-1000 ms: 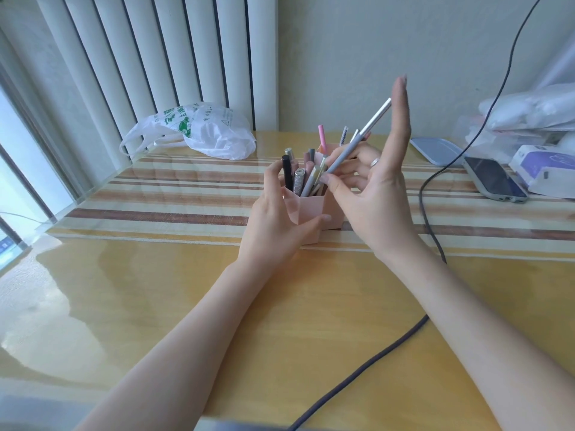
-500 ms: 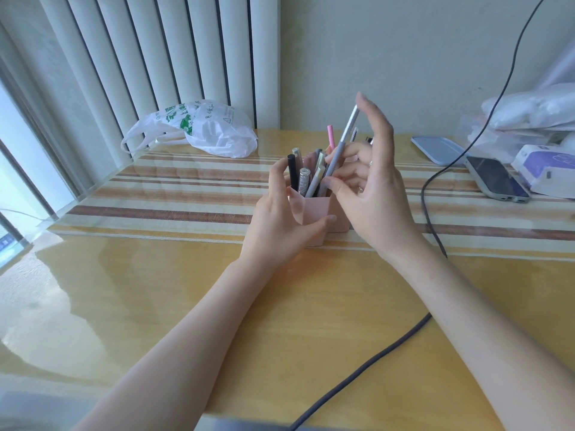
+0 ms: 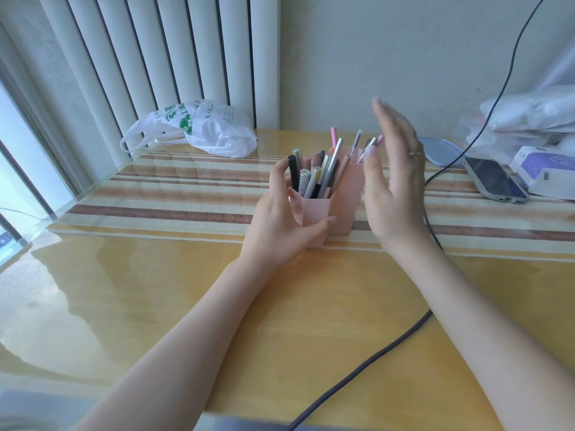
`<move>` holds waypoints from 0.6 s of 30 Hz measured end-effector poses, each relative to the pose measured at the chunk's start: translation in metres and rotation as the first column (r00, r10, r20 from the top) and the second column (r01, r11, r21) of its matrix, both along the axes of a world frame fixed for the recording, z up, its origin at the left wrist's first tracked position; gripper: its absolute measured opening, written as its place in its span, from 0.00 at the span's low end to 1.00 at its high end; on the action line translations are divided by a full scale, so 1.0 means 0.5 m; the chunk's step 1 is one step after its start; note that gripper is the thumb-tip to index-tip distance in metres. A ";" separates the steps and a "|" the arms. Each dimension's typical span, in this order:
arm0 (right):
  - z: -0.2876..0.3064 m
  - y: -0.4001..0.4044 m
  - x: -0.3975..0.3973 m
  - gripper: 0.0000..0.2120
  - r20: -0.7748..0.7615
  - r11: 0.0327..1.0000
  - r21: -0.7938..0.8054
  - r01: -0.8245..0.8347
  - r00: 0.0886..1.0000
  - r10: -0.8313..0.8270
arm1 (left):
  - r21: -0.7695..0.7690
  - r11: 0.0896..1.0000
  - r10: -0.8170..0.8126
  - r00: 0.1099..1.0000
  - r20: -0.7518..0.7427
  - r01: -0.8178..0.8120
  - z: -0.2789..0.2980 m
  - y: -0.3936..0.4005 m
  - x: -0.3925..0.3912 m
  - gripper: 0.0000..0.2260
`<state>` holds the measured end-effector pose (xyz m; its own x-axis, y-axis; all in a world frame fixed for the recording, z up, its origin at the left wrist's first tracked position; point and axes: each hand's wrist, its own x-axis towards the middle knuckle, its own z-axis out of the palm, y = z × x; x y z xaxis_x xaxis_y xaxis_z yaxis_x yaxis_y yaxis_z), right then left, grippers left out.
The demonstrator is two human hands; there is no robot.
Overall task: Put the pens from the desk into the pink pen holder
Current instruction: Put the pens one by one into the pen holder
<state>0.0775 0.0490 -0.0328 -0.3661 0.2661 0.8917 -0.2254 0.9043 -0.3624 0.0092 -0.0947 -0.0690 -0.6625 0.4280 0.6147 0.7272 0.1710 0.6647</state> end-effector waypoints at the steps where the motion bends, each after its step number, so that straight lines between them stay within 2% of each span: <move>1: 0.002 0.009 0.000 0.20 -0.016 0.999 -0.052 0.001 1.000 -0.002 | -0.002 1.000 -0.005 1.000 -0.002 0.005 0.000 0.000 0.001 0.39; 5: 0.003 0.033 0.005 0.19 0.069 0.918 -0.385 -0.097 0.989 0.134 | -0.004 0.999 -0.033 0.999 -0.008 0.033 0.002 0.000 0.006 0.39; 7: -0.002 0.038 0.001 0.17 0.123 0.843 -0.510 -0.167 0.956 0.265 | -0.004 0.999 -0.040 0.999 -0.010 0.040 0.003 -0.001 0.006 0.39; 9: -0.009 0.033 -0.003 0.16 0.110 0.782 -0.583 -0.220 0.932 0.344 | 0.000 0.999 -0.043 0.999 -0.009 0.043 0.004 -0.002 0.005 0.40; 11: -0.009 0.025 0.003 0.16 0.048 0.844 -0.506 -0.179 0.971 0.235 | -0.003 0.999 -0.044 0.999 -0.008 0.044 0.004 -0.002 0.006 0.40; 13: 0.002 0.023 0.014 0.14 -0.044 0.940 -0.328 -0.091 0.996 0.082 | -0.007 0.999 -0.043 0.999 -0.011 0.043 0.003 -0.002 0.007 0.40; 15: 0.017 0.019 0.019 0.14 -0.102 0.987 -0.148 -0.061 0.994 0.046 | -0.005 0.999 -0.039 0.999 -0.021 0.039 0.003 -0.001 0.007 0.40; 18: 0.026 0.005 0.014 0.14 -0.080 0.998 0.047 -0.037 0.996 0.040 | -0.006 0.999 -0.046 0.998 -0.034 0.046 0.004 0.000 0.009 0.40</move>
<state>0.0846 0.0516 -0.0199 -0.3011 0.2115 0.9299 -0.2874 0.9096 -0.2999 0.0136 -0.0949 -0.0670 -0.6209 0.4609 0.6340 0.7565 0.1405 0.6387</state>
